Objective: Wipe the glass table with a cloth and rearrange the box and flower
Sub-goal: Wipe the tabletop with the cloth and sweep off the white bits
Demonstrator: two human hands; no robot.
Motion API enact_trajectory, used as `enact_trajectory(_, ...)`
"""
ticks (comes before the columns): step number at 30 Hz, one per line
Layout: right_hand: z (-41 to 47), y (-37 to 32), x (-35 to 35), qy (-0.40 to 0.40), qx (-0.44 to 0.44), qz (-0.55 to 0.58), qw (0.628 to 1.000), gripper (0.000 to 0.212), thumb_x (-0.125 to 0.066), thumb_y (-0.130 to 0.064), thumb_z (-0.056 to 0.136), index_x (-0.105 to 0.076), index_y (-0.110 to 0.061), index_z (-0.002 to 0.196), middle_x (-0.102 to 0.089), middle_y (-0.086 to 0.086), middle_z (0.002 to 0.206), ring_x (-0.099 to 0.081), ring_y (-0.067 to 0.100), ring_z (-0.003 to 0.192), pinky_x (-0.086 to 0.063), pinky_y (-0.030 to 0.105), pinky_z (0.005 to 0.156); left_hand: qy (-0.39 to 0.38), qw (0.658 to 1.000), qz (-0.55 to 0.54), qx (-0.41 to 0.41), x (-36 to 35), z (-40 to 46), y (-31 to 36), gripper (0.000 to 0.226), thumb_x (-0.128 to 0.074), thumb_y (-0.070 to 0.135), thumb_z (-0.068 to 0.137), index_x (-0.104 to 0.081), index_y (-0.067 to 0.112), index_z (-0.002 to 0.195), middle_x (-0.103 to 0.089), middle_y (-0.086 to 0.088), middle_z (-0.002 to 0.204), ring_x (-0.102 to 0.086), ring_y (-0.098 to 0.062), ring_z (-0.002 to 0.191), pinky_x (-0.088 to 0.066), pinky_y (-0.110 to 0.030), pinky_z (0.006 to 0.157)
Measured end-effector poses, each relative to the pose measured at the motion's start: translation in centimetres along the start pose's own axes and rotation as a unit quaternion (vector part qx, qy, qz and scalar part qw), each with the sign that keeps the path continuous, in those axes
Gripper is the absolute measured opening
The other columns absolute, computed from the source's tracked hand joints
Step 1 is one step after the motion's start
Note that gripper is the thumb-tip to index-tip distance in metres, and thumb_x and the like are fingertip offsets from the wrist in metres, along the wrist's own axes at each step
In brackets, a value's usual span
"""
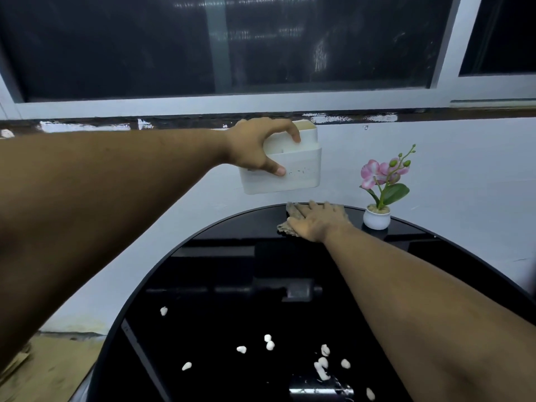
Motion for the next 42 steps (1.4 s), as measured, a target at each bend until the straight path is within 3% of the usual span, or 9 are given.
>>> enact_trajectory(4,-3.9,-0.5,-0.1,-0.004,0.004,0.036,0.999,0.071,-0.014,-0.068,0.087,-0.008,-0.044,0.153,-0.006,0.0,0.165,-0.009,0.037,0.149,-0.004,0.052,0.118,-0.019,1.0,-0.001,0.002,-1.4,-0.7,-0.1,0.064,-0.081,0.054,0.066,-0.047,0.05,0.121,-0.054,0.005,0.128,-0.049,-0.023,0.116,-0.038,-0.045,0.105)
enact_trajectory(9,-10.6,1.1,-0.8,-0.013,0.083,0.061,0.995,0.069,-0.016,-0.071,0.09,-0.002,-0.045,0.153,0.0,-0.006,0.165,0.0,0.031,0.151,0.004,0.045,0.12,-0.048,0.999,0.008,0.014,-3.7,-1.4,0.5,0.066,-0.077,0.059,0.064,-0.045,0.052,0.121,-0.056,0.004,0.126,-0.051,-0.024,0.114,-0.037,-0.045,0.104)
enact_trajectory(16,-16.0,8.4,-1.2,-0.013,0.109,0.061,0.992,0.065,-0.021,-0.071,0.091,-0.003,-0.052,0.15,-0.001,-0.011,0.164,0.0,0.024,0.151,0.004,0.042,0.12,-0.07,0.998,0.004,0.007,-8.0,-1.1,2.3,0.067,-0.076,0.061,0.061,-0.046,0.054,0.12,-0.057,0.003,0.122,-0.052,-0.024,0.114,-0.037,-0.044,0.103)
enact_trajectory(22,-15.6,14.5,-1.2,-0.017,0.076,0.058,0.995,0.063,-0.027,-0.067,0.094,-0.009,-0.049,0.151,-0.006,-0.012,0.164,-0.002,0.021,0.151,0.003,0.039,0.121,-0.076,0.997,0.025,-0.018,-10.5,0.4,3.8,0.068,-0.074,0.064,0.06,-0.045,0.053,0.121,-0.057,0.002,0.123,-0.052,-0.025,0.115,-0.038,-0.043,0.102)
enact_trajectory(25,-14.7,16.9,-1.2,-0.01,0.055,0.042,0.998,0.065,-0.026,-0.068,0.093,-0.012,-0.046,0.152,-0.009,-0.01,0.164,-0.007,0.021,0.15,-0.001,0.036,0.121,-0.058,0.998,0.028,-0.026,-11.1,0.9,4.0,0.068,-0.082,0.055,0.065,-0.048,0.046,0.124,-0.056,0.0,0.127,-0.051,-0.026,0.118,-0.038,-0.041,0.101)
enact_trajectory(31,-13.8,20.3,-1.5,-0.029,-0.018,0.086,0.996,0.069,-0.03,-0.071,0.09,-0.014,-0.047,0.152,-0.012,-0.005,0.164,-0.009,0.027,0.15,-0.007,0.043,0.122,-0.058,0.997,0.034,-0.034,-11.4,1.0,4.2,0.073,-0.083,0.053,0.068,-0.048,0.042,0.13,-0.048,-0.001,0.144,-0.045,-0.025,0.13,-0.032,-0.038,0.107)
enact_trajectory(36,-14.9,20.1,-1.5,-0.015,-0.081,0.074,0.994,0.067,-0.026,-0.069,0.091,-0.013,-0.045,0.153,-0.011,-0.003,0.164,-0.016,0.031,0.147,-0.012,0.042,0.12,-0.068,0.997,0.019,-0.034,-10.4,-0.5,5.4,0.081,-0.063,0.073,0.062,-0.048,0.039,0.134,-0.042,-0.006,0.148,-0.033,-0.027,0.142,-0.028,-0.043,0.114)
enact_trajectory(40,-17.3,18.9,-1.4,-0.011,-0.097,0.037,0.995,0.071,-0.017,-0.073,0.088,-0.008,-0.045,0.153,-0.009,-0.003,0.165,-0.016,0.03,0.146,-0.014,0.046,0.117,-0.013,0.996,-0.079,-0.04,-8.8,-3.9,7.5,0.053,-0.068,0.049,0.083,-0.055,0.028,0.13,-0.047,0.002,0.147,-0.039,-0.019,0.139,-0.026,-0.03,0.112)
enact_trajectory(42,-18.7,18.2,-1.4,-0.016,-0.096,0.018,0.995,0.073,-0.012,-0.074,0.086,-0.005,-0.045,0.153,-0.007,-0.003,0.165,-0.014,0.03,0.147,-0.011,0.046,0.116,-0.026,0.992,-0.118,-0.027,-8.7,-6.3,8.5,0.044,-0.068,0.037,0.09,-0.056,0.028,0.131,-0.052,0.01,0.142,-0.044,-0.01,0.133,-0.028,-0.026,0.112)
Point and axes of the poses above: each hand's wrist, its own z-axis towards the middle knuckle, its own x-axis out of the back of the hand, y = z × x, the point moved 3 cm from there along z, towards the middle knuckle
